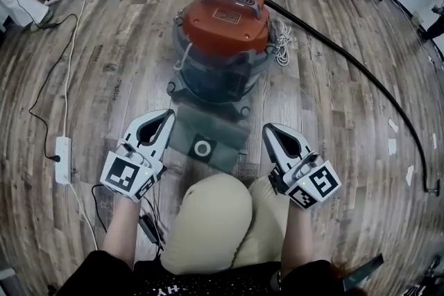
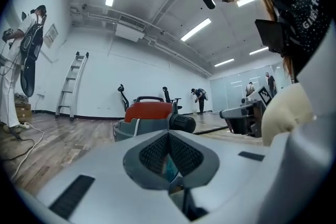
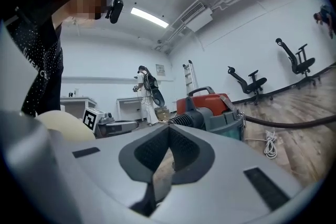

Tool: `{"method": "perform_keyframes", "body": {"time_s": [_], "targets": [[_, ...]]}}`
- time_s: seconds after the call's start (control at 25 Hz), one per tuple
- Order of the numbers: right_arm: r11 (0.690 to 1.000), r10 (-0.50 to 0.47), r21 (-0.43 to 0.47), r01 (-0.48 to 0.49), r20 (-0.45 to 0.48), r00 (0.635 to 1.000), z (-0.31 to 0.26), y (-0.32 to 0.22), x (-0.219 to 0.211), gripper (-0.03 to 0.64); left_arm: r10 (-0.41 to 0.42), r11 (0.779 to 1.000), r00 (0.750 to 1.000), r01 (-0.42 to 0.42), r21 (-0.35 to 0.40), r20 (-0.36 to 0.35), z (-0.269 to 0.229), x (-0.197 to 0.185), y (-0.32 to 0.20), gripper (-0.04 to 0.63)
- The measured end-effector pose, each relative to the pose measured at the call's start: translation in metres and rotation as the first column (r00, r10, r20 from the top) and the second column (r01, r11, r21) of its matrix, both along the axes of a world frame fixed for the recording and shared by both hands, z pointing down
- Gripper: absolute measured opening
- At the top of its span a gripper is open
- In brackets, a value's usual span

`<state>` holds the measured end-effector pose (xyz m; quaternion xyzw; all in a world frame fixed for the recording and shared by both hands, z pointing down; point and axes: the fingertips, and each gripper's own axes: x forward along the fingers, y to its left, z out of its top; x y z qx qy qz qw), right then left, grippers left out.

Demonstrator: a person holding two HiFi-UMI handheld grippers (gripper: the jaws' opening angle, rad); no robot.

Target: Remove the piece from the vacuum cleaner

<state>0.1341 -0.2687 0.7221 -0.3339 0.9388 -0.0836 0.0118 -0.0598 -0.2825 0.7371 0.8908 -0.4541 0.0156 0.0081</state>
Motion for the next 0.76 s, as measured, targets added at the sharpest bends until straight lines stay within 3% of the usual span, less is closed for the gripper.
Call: {"method": "perform_keyframes", "body": {"time_s": [0.76], "targets": [[0.996,-0.034,0.078,0.037,-0.038,0.999,-0.0045,0.0011,-0.0045,0.011,0.023,0.999,0.999,-0.021,-0.039,0.043,0.0084,0.0083,0.0079,0.009]]}}
